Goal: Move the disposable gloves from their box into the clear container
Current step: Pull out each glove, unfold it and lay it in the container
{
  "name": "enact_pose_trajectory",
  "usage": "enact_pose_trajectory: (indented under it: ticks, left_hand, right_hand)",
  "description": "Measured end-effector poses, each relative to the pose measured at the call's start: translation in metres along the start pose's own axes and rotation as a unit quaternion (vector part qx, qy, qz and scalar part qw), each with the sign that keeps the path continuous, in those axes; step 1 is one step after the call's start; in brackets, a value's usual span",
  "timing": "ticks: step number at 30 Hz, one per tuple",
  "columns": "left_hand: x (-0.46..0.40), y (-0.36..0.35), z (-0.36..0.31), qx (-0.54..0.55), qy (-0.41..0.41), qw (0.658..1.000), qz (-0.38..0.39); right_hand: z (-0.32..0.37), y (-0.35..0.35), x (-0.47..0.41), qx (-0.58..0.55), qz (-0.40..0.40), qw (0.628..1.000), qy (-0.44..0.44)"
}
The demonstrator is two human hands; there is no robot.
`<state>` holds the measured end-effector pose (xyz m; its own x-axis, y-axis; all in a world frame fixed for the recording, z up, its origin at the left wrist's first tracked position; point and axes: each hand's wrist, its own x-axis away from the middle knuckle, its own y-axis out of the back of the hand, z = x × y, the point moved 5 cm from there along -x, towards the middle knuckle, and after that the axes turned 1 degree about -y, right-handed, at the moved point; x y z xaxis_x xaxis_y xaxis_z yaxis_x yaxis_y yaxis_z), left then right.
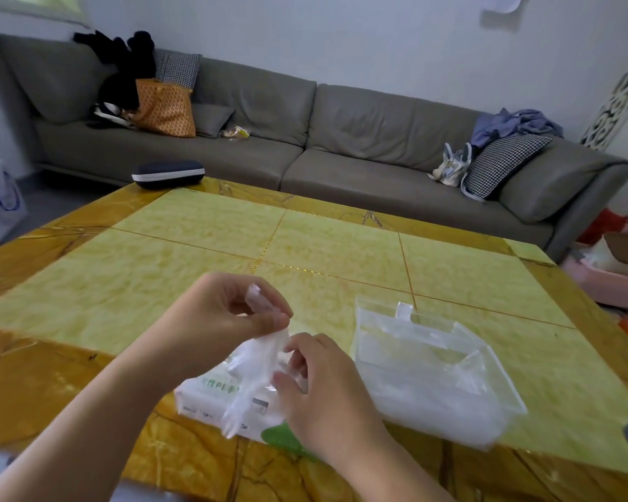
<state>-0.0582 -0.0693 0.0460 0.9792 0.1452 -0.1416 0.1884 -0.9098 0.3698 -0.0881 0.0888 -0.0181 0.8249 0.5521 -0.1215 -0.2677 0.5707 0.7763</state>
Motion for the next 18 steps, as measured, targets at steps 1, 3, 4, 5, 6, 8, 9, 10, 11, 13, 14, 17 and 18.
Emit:
enact_pose_trajectory:
  ticks: [1, 3, 4, 5, 6, 8, 9, 10, 11, 13, 14, 17, 18]
  left_hand:
    - [0.0, 0.0, -0.001, 0.043, 0.0, 0.999, -0.008]
    - [0.001, 0.0, -0.001, 0.115, -0.003, 0.993, -0.028]
    - [0.001, -0.001, -0.001, 0.146, -0.006, 0.988, -0.041]
    - [0.001, -0.002, -0.001, 0.18, -0.007, 0.982, -0.058]
    - [0.0, -0.002, 0.0, 0.219, -0.004, 0.973, -0.076]
    - [0.0, -0.005, 0.001, 0.31, 0.005, 0.945, -0.103]
    - [0.0, -0.006, 0.001, 0.348, 0.009, 0.931, -0.112]
    - [0.0, -0.008, 0.0, 0.375, 0.012, 0.919, -0.12]
    - [0.0, -0.009, 0.001, 0.393, 0.015, 0.91, -0.128]
    - [0.001, -0.012, 0.0, 0.397, 0.019, 0.906, -0.143]
    - [0.002, -0.014, -0.001, 0.37, 0.016, 0.916, -0.151]
    - [0.003, -0.028, -0.01, 0.223, -0.013, 0.966, -0.131]
    - [0.004, -0.035, -0.012, 0.182, -0.018, 0.976, -0.116]
  right_hand:
    - [0.002, 0.001, 0.0, -0.007, -0.006, 1.0, -0.007]
    - [0.006, 0.004, -0.001, -0.009, -0.012, 1.0, -0.014]
    - [0.006, 0.005, -0.001, -0.006, -0.014, 1.0, -0.017]
    - [0.007, 0.005, -0.001, 0.003, -0.007, 1.0, -0.023]
    - [0.007, 0.005, -0.001, 0.014, -0.001, 1.0, -0.026]
    - [0.008, 0.003, 0.001, 0.033, 0.017, 0.999, -0.037]
    - [0.007, 0.002, 0.001, 0.04, 0.021, 0.998, -0.041]
    - [0.007, 0.001, 0.0, 0.047, 0.02, 0.998, -0.043]
    - [0.008, 0.001, 0.0, 0.055, 0.022, 0.997, -0.046]
    - [0.01, 0.0, 0.0, 0.078, 0.028, 0.996, -0.045]
    - [0.012, 0.0, 0.0, 0.099, 0.032, 0.994, -0.04]
    - [0.014, -0.005, 0.004, 0.152, 0.082, 0.984, -0.045]
    - [0.014, -0.009, 0.007, 0.151, 0.123, 0.98, -0.04]
